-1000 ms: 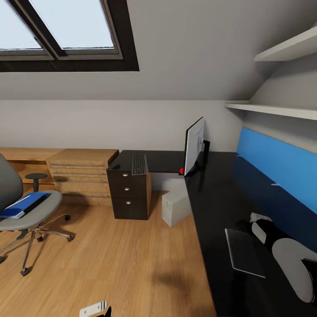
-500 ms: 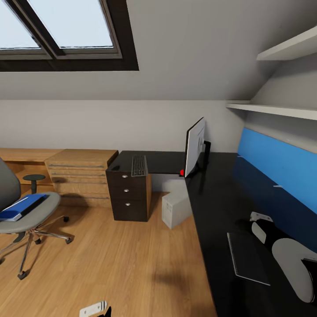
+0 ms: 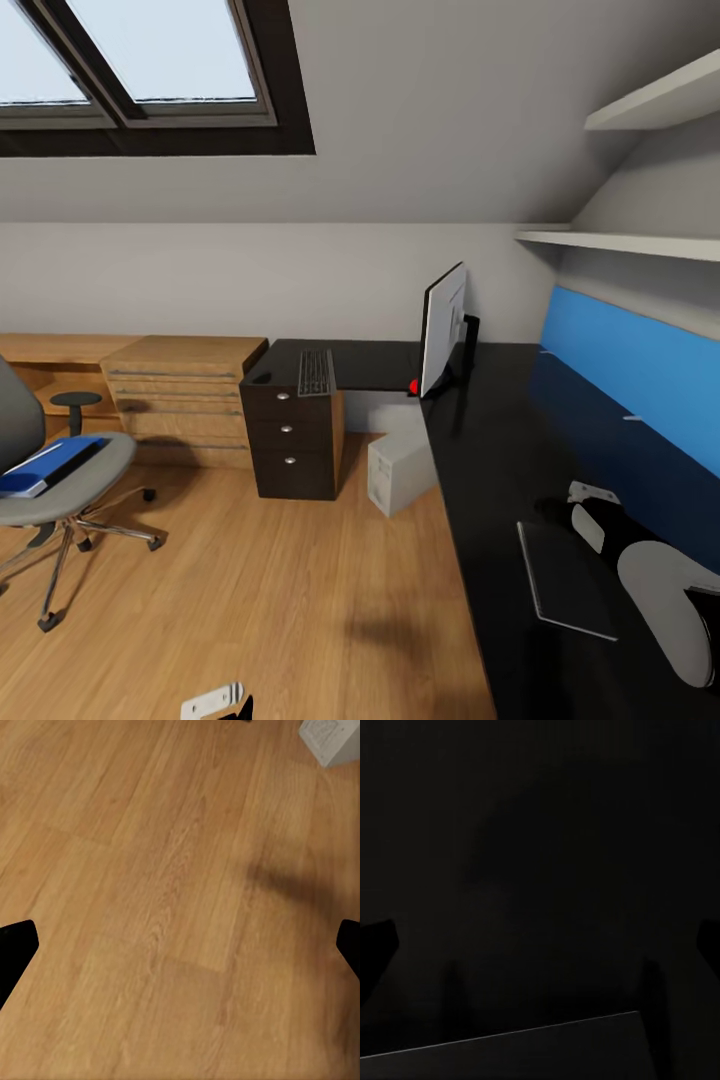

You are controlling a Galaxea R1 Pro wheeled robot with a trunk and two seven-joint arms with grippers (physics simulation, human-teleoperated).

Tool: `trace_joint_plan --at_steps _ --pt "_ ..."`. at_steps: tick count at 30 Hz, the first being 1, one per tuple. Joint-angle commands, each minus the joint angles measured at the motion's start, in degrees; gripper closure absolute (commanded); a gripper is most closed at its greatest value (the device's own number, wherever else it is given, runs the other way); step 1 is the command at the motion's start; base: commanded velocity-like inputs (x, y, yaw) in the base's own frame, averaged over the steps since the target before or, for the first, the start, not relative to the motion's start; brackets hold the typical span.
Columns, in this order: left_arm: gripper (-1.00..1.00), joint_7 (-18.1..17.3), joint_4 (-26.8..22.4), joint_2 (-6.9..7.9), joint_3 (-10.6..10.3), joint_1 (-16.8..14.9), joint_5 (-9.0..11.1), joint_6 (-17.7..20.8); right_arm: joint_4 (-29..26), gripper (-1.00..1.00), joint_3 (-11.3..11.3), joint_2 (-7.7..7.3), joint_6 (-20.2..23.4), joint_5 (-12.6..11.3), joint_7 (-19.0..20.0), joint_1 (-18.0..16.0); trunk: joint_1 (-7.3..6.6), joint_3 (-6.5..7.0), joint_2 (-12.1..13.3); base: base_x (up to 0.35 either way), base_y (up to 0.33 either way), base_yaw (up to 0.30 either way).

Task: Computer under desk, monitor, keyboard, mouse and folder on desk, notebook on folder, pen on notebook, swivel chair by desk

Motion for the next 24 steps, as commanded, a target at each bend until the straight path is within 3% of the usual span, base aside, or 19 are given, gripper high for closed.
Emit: trace_joint_plan --at_steps 1,24 --pt "-1.00 0.5 -0.1 0.08 -0.2 0.0 0.5 0.1 -0.1 -1.00 0.0 0.01 0.3 -0.6 -0.3 0.0 0.23 -0.23 -0.4 0.000 0.000 0.000" --pt "-1.00 0.2 0.0 0.34 -0.5 0.0 0.4 0.0 0.0 -1.00 0.2 0.09 2.4 -0.4 -0.8 0.0 0.67 -0.59 -1.2 0.000 0.000 0.000"
